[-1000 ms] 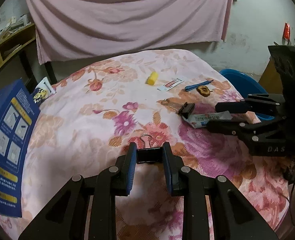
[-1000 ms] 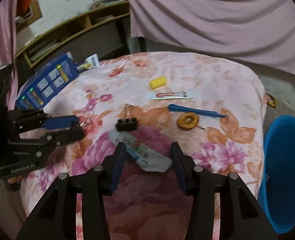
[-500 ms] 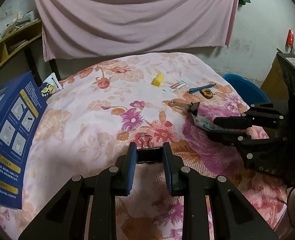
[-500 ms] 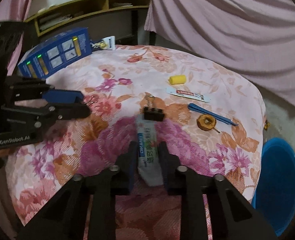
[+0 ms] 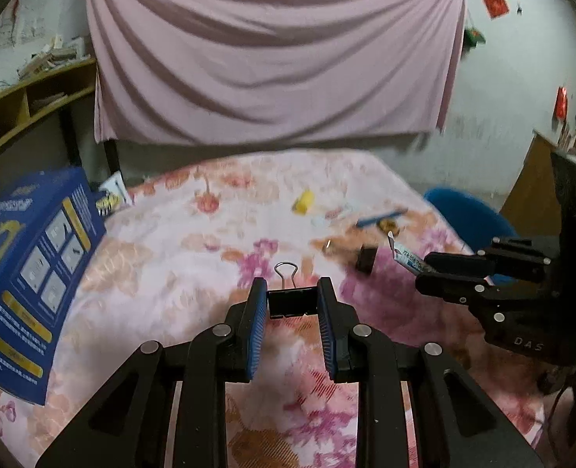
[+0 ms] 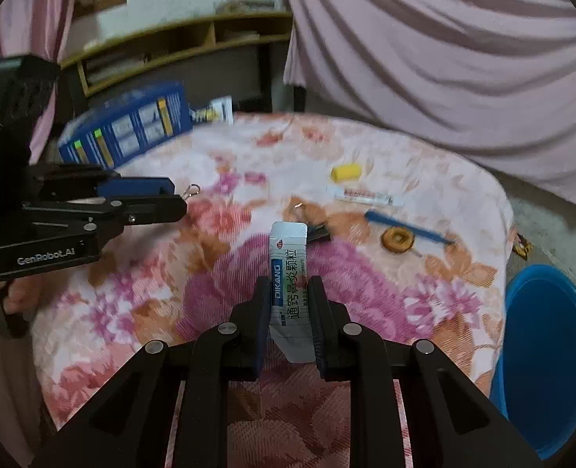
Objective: Collect trash
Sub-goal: 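Carry the binder clip and white tube over the blue basin and open both tools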
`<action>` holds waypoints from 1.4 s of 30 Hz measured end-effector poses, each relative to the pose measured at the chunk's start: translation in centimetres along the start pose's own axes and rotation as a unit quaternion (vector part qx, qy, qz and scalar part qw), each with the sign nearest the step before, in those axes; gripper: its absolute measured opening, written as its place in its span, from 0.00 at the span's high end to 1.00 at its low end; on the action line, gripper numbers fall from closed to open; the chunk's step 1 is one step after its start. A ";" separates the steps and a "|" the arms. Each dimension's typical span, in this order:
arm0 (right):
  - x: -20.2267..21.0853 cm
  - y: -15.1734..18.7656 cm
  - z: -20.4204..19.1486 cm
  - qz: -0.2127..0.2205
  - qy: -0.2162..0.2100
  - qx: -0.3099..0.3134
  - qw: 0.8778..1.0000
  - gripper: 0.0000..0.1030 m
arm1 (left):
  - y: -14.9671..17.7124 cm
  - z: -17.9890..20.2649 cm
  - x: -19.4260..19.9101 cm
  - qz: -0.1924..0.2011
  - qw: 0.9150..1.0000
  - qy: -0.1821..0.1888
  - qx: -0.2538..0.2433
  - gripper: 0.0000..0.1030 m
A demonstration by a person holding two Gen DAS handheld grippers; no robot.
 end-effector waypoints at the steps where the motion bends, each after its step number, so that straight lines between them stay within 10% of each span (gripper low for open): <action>1: 0.5 0.0 0.2 0.012 0.002 -0.005 1.000 0.83 | -0.2 0.2 0.3 0.010 1.000 0.002 -0.001 0.79; 12: 6.8 0.2 5.4 0.183 0.072 -0.106 0.975 0.83 | -4.7 6.8 3.8 0.148 0.987 0.019 -0.066 0.79; 22: 13.1 4.3 12.4 0.312 0.188 -0.219 0.905 0.83 | -9.7 14.8 2.8 0.198 0.968 0.083 -0.127 0.79; 33: 15.1 9.9 19.5 0.318 0.233 -0.337 0.855 0.83 | -12.7 21.6 -3.3 0.134 0.970 0.136 -0.150 0.79; 42: 14.0 12.1 22.6 0.280 0.229 -0.393 0.845 0.83 | -13.3 24.7 -6.6 0.054 0.976 0.153 -0.146 0.79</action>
Point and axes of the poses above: each gripper's, at about its wrist camera, not at the fingertips, and x roughly against the way its jaws point, z to its right, y to its underside, the point moved 5 cm from there along -x, roughly the way its jaws point, and after that the axes turned 14 degrees about -z, right-handed, at the moved point
